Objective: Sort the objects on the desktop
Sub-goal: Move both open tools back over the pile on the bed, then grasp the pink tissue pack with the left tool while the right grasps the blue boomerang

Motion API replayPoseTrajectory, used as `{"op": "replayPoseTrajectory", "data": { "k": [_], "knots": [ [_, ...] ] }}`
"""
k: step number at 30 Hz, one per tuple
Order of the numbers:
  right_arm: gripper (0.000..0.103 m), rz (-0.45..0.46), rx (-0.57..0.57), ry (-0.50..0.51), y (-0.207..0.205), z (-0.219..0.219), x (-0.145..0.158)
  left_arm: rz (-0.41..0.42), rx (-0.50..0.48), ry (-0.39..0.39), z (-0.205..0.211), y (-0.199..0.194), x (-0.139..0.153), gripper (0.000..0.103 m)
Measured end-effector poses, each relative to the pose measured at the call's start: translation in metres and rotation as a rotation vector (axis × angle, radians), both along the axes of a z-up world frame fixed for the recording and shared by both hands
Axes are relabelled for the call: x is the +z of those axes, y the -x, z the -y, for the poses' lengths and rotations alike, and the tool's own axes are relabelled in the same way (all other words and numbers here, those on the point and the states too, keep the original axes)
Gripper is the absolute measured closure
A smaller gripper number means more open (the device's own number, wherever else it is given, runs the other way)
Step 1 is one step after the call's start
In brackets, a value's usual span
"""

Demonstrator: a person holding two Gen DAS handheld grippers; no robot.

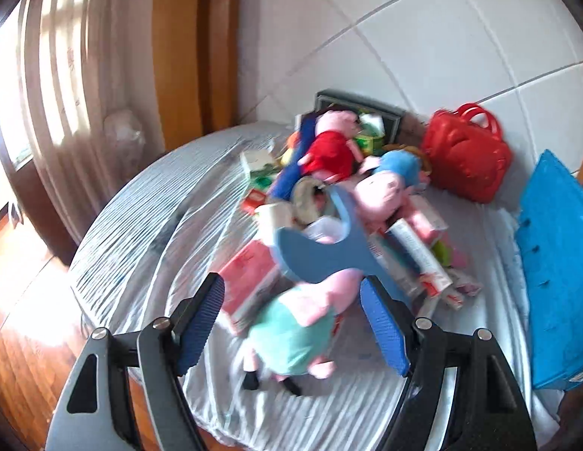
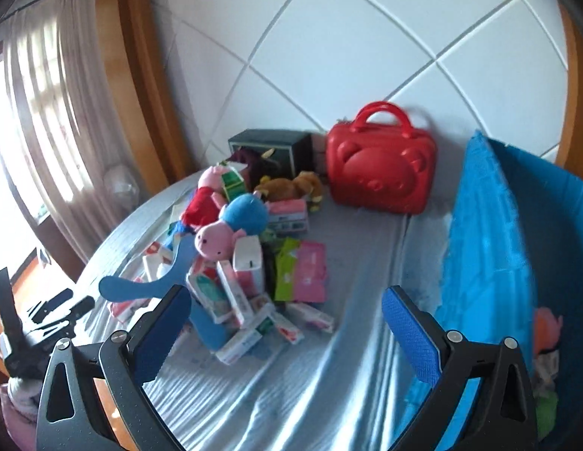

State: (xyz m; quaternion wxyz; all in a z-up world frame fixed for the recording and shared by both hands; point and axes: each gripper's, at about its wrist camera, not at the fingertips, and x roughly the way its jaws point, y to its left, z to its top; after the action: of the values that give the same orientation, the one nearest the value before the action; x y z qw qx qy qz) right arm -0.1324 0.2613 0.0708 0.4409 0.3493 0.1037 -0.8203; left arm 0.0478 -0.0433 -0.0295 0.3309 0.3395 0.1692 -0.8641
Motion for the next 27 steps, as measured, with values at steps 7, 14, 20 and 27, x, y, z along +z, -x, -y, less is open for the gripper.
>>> {"op": "replayPoseTrajectory", "data": {
  "k": [7, 14, 20, 27],
  "knots": [
    [0.0, 0.124, -0.012, -0.123, -0.008, 0.074, -0.095, 0.156, 0.026, -0.115, 0.092, -0.017, -0.07, 0.028],
    [0.0, 0.197, -0.056, -0.209, -0.017, 0.106, -0.139, 0.218, -0.134, -0.156, 0.116, 0.038, -0.106, 0.028],
    [0.0, 0.195, -0.046, -0.262, -0.028, 0.127, -0.154, 0.277, -0.244, -0.254, 0.125, 0.078, -0.147, 0.028],
    [0.0, 0.141, 0.06, -0.294, -0.057, 0.172, -0.18, 0.236, -0.214, -0.247, 0.126, 0.061, -0.14, 0.044]
  ]
}}
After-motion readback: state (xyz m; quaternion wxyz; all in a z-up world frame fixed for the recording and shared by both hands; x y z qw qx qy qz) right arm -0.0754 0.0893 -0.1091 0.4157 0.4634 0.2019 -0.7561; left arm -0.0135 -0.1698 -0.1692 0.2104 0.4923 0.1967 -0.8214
